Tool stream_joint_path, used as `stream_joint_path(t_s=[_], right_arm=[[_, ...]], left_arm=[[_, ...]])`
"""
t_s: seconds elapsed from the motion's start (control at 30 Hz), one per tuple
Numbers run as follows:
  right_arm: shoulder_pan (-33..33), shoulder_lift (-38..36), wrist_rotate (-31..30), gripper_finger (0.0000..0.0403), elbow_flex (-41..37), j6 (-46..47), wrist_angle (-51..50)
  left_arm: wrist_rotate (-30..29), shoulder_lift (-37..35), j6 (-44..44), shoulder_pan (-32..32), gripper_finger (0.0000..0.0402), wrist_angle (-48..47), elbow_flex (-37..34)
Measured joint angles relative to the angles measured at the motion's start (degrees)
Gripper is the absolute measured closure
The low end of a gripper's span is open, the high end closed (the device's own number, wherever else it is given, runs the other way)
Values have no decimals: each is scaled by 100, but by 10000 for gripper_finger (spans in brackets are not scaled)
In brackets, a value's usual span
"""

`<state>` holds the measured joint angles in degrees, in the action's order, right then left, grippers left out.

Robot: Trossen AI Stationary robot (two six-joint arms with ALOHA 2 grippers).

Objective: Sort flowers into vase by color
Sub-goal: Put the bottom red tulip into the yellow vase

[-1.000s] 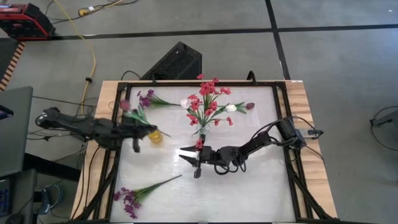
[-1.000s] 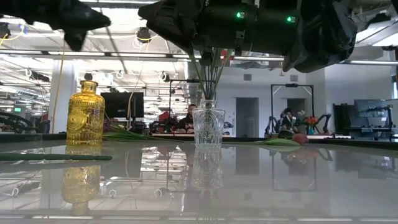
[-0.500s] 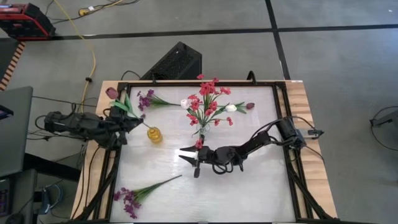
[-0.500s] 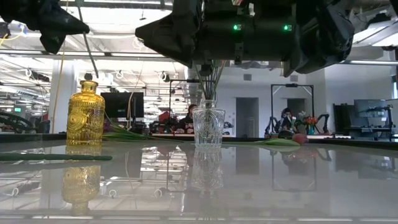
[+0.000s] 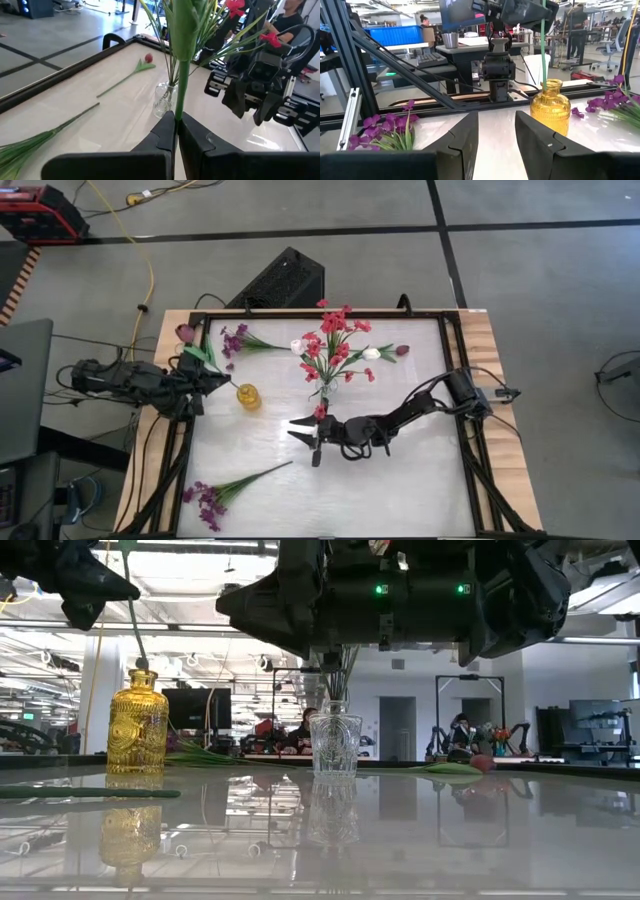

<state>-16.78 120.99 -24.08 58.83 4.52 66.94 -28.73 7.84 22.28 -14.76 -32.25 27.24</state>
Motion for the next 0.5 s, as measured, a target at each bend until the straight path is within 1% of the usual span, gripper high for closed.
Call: stream_joint_path(t_s=[0.2, 0.5], right_arm=[[-2, 0, 0, 249, 0, 17, -7], [-15, 0, 2, 249, 0, 168, -26]], left_arm=[[134, 0, 4, 0, 401, -2, 0], [140, 0, 0, -2, 401, -41, 0]])
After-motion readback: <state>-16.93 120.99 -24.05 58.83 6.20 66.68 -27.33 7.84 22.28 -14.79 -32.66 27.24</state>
